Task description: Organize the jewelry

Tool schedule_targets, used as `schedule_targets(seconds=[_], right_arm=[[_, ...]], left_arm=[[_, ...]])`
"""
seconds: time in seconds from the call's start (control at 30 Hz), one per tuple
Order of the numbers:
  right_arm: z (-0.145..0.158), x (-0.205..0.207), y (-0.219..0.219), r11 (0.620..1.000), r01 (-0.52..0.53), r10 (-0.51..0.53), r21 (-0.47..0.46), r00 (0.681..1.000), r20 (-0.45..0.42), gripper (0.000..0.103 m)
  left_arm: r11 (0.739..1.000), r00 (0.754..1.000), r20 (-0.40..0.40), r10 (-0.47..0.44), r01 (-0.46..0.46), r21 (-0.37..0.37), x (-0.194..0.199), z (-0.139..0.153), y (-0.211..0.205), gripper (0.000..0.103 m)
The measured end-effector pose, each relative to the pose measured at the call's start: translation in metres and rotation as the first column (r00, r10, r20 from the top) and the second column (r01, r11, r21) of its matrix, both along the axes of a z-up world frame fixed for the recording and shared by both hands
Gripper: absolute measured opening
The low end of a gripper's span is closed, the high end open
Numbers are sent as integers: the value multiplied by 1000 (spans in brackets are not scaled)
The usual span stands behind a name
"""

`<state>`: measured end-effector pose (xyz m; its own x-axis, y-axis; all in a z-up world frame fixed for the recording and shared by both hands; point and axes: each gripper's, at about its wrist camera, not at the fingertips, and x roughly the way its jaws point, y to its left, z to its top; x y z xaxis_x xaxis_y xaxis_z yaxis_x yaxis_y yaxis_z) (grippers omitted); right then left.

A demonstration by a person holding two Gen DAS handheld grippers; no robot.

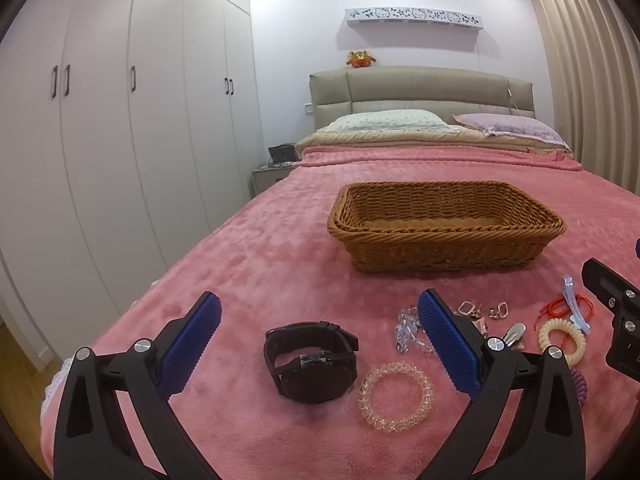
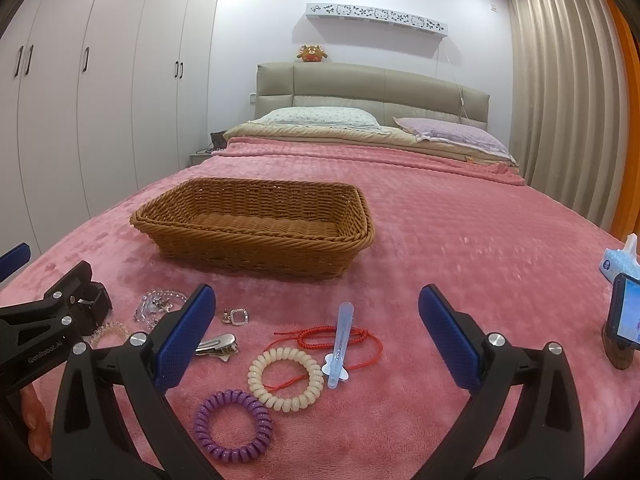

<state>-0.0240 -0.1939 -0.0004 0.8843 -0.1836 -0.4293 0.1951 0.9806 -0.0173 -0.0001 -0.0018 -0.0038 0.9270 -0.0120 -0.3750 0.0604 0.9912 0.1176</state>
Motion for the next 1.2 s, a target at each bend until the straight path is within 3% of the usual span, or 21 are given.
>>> schedule_targets(seconds=[1.2], right_arm=[[-1,1,1,1000,-2,2,-16,1000,-10,97]], left_arm=[[1000,1000,-21,-22,21,-22,3,1,3,96]])
